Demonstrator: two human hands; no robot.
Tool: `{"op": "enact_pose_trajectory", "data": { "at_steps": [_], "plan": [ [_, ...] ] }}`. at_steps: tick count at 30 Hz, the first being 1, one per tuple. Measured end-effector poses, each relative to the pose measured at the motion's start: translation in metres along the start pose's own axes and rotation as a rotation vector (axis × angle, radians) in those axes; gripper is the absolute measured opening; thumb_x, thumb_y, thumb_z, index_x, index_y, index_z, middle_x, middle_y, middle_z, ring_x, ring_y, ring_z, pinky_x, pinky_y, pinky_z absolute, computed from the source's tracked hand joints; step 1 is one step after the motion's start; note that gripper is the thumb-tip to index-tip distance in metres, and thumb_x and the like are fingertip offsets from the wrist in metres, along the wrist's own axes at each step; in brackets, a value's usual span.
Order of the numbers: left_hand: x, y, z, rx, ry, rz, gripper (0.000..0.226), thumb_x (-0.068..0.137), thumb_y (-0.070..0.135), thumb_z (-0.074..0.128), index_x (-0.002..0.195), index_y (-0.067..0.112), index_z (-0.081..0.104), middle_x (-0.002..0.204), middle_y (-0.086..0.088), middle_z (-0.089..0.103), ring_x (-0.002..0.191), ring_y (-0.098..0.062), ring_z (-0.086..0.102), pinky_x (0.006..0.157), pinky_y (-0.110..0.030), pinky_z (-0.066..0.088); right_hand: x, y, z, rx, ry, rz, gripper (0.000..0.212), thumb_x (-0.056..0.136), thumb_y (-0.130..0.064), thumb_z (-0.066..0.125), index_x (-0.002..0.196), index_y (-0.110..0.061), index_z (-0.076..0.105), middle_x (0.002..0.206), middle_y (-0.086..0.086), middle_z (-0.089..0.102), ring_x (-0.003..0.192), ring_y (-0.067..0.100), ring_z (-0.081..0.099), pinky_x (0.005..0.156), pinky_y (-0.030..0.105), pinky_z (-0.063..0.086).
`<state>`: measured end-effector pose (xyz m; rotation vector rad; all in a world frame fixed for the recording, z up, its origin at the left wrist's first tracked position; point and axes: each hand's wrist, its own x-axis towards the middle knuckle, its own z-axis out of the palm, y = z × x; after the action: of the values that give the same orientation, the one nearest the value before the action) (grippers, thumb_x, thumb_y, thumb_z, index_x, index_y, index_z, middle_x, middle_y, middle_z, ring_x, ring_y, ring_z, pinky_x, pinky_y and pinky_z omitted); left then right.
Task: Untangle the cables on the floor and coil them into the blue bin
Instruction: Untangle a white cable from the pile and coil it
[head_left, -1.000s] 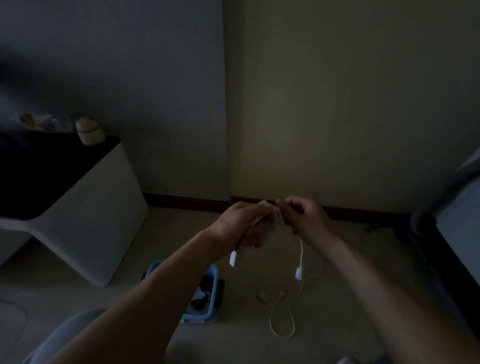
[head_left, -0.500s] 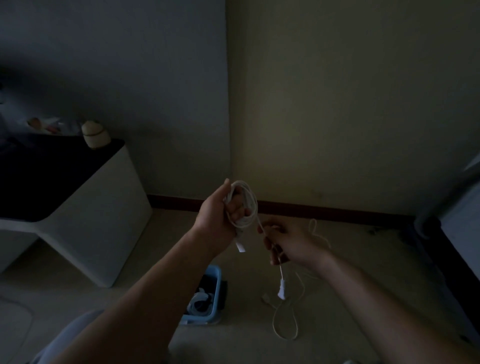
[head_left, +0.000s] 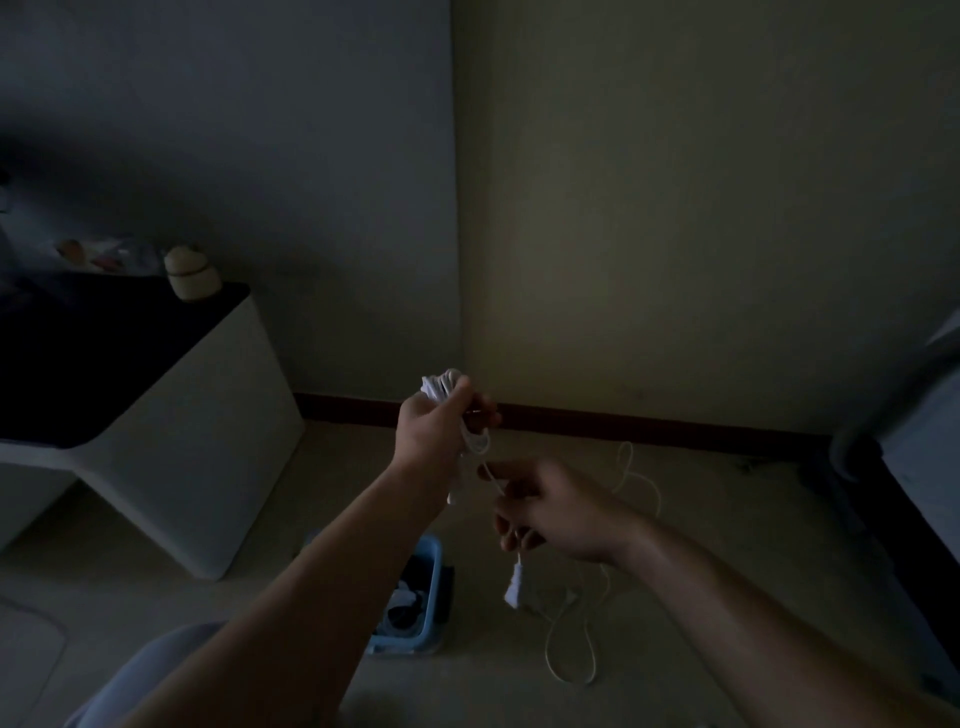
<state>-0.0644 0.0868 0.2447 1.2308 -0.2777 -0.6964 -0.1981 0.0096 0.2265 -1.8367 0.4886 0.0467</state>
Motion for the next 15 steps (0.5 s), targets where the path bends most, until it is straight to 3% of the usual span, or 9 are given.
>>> {"op": "enact_pose_trajectory", "data": {
  "at_steps": [3,6,8,10,13,15],
  "plan": [
    [-0.006,-0.003,0.004,0.124,-0.023,0.048,0.023,0.100,0.018,0.056,0.079,0.011,0.064,0.074,-0.005,0.074,0.067,-0.016,0.071,0.070,-0.035,0.052,0.003,0.002,-0.001,-0.014,0.018,0.058,0.032,0.101,-0.015,0.051,0.133,-0.018,0.051,0.078,-0.001,0.067,0.064,0.009,0.064,0.060,0.028,0.050],
    [-0.012,-0.003,0.007,0.382,-0.092,0.114,0.029,0.103,0.021,0.051,0.082,0.010,0.068,0.083,-0.006,0.077,0.077,-0.017,0.074,0.073,-0.035,0.055,0.003,-0.001,-0.002,-0.076,0.028,0.011,0.015,0.097,-0.012,0.052,0.097,-0.019,0.065,0.067,-0.006,0.066,0.052,0.006,0.054,0.058,0.029,0.045],
    [-0.012,-0.005,0.008,0.487,-0.135,0.137,0.023,0.103,0.019,0.051,0.092,0.006,0.066,0.086,-0.007,0.077,0.079,-0.016,0.075,0.070,-0.030,0.057,0.003,-0.004,-0.003,-0.095,0.041,-0.015,0.016,0.097,-0.014,0.056,0.084,-0.016,0.065,0.068,-0.007,0.068,0.052,0.005,0.053,0.058,0.027,0.044],
    [-0.010,-0.006,0.008,0.564,-0.116,0.115,0.018,0.101,0.019,0.053,0.099,0.003,0.061,0.085,-0.007,0.076,0.076,-0.015,0.074,0.065,-0.027,0.059,0.002,-0.005,-0.003,-0.086,0.024,-0.044,0.012,0.095,-0.012,0.059,0.087,-0.018,0.065,0.073,-0.005,0.071,0.054,0.004,0.055,0.057,0.023,0.045],
    [-0.002,-0.014,0.001,0.803,-0.051,0.156,0.022,0.098,0.029,0.058,0.097,0.006,0.055,0.086,-0.007,0.069,0.080,-0.024,0.070,0.072,-0.043,0.060,0.002,-0.002,-0.004,-0.035,0.031,-0.069,0.011,0.088,-0.012,0.068,0.098,-0.017,0.067,0.084,0.003,0.074,0.061,0.007,0.062,0.060,0.026,0.050],
    [0.000,-0.016,-0.003,0.930,-0.037,0.199,0.025,0.097,0.032,0.057,0.094,0.008,0.054,0.085,-0.004,0.063,0.080,-0.024,0.065,0.072,-0.043,0.057,0.005,0.001,-0.005,0.051,0.069,-0.063,0.035,0.082,-0.018,0.076,0.115,-0.014,0.064,0.095,0.009,0.074,0.070,0.013,0.067,0.065,0.033,0.054]
  ]
}}
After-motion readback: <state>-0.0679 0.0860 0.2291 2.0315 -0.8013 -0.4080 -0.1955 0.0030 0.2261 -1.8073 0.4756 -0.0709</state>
